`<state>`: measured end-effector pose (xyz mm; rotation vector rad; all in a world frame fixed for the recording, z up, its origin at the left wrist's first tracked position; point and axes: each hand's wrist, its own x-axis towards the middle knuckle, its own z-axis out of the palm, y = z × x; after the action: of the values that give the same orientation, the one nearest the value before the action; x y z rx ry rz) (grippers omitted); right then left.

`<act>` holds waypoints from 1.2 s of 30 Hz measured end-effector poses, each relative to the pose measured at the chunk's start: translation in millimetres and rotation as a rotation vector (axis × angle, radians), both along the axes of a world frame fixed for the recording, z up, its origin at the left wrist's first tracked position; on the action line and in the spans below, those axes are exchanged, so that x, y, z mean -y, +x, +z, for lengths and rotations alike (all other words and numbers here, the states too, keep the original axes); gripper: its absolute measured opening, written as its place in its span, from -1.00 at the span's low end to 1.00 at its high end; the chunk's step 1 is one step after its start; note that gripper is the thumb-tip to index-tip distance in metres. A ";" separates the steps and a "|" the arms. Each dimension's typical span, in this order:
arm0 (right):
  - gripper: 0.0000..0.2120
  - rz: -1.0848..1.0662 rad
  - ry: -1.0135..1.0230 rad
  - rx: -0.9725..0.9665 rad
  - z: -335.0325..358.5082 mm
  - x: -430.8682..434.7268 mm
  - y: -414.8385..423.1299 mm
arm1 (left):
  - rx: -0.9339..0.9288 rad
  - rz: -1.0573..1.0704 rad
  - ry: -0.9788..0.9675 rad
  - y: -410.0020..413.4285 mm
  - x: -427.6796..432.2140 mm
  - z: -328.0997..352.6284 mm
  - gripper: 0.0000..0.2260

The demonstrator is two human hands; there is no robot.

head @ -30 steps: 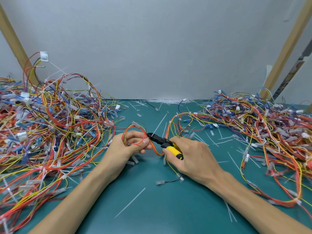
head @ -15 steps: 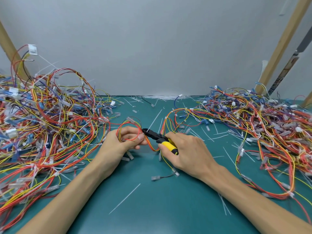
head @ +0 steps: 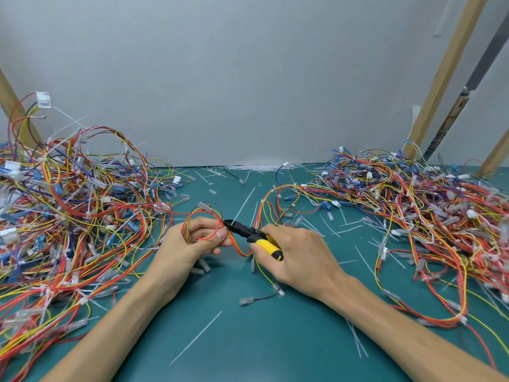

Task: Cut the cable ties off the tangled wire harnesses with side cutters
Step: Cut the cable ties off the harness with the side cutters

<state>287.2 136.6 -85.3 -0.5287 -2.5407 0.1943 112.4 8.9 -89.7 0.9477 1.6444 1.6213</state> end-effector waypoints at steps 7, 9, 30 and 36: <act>-0.63 -0.079 -0.318 -0.242 0.0 -13.5 2.3 | 0.005 0.067 0.043 1.9 -1.6 -0.8 -0.89; -0.63 -0.087 -0.394 -0.320 -1.6 -14.4 2.7 | 0.015 0.058 0.056 1.7 -0.7 -0.2 -0.86; -0.69 -0.232 -1.234 -1.189 4.2 -39.1 5.0 | 0.608 -0.361 0.097 -18.8 12.3 4.9 -0.14; -0.64 -0.259 -1.373 -1.230 4.6 -50.1 6.7 | 0.606 -0.251 0.182 -13.2 5.5 7.3 -0.33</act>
<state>293.9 186.7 -80.7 -0.8087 -0.8436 1.5949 99.2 3.4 -82.3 0.6248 0.9446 1.6824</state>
